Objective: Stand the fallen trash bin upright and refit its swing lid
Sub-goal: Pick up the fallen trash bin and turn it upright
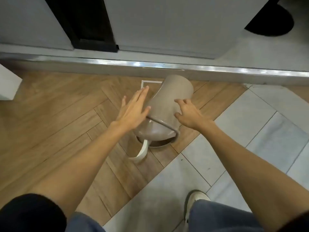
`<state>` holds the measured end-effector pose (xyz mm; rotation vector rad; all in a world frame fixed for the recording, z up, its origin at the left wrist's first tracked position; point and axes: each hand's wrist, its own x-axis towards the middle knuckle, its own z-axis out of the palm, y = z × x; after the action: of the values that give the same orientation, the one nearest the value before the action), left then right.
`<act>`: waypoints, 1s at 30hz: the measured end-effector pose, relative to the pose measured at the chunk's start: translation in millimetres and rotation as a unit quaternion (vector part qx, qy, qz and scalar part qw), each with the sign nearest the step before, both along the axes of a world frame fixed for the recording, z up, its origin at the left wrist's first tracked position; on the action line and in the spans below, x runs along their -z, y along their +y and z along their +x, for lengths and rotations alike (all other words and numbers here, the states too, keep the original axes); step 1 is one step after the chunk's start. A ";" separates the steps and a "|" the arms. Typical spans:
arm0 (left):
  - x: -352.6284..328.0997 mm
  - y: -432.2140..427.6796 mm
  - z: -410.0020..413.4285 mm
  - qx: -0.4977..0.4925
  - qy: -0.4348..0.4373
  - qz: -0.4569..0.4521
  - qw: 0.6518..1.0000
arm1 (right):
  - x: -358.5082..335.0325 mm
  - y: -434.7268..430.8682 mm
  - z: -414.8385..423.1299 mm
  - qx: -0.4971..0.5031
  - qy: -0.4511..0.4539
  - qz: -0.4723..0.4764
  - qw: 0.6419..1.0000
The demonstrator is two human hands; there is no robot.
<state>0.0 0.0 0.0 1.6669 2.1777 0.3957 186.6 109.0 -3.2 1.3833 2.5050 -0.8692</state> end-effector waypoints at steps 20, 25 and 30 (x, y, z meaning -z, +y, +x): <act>90.9 -36.7 -0.7 -0.287 -0.445 -0.040 0.847 | 95.9 -71.6 19.1 0.211 0.141 -0.038 0.966; 94.7 -46.7 -8.6 -0.283 -0.460 -0.046 0.840 | 75.7 -67.3 4.4 0.192 0.225 0.007 0.955; 76.1 -41.1 -5.2 -0.262 -0.469 0.005 0.843 | 56.8 -51.7 8.8 0.246 0.293 0.008 0.924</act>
<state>-5.2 -41.1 -76.1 0.5657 1.7563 1.0945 195.4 57.3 -60.0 2.0599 2.5716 -1.5627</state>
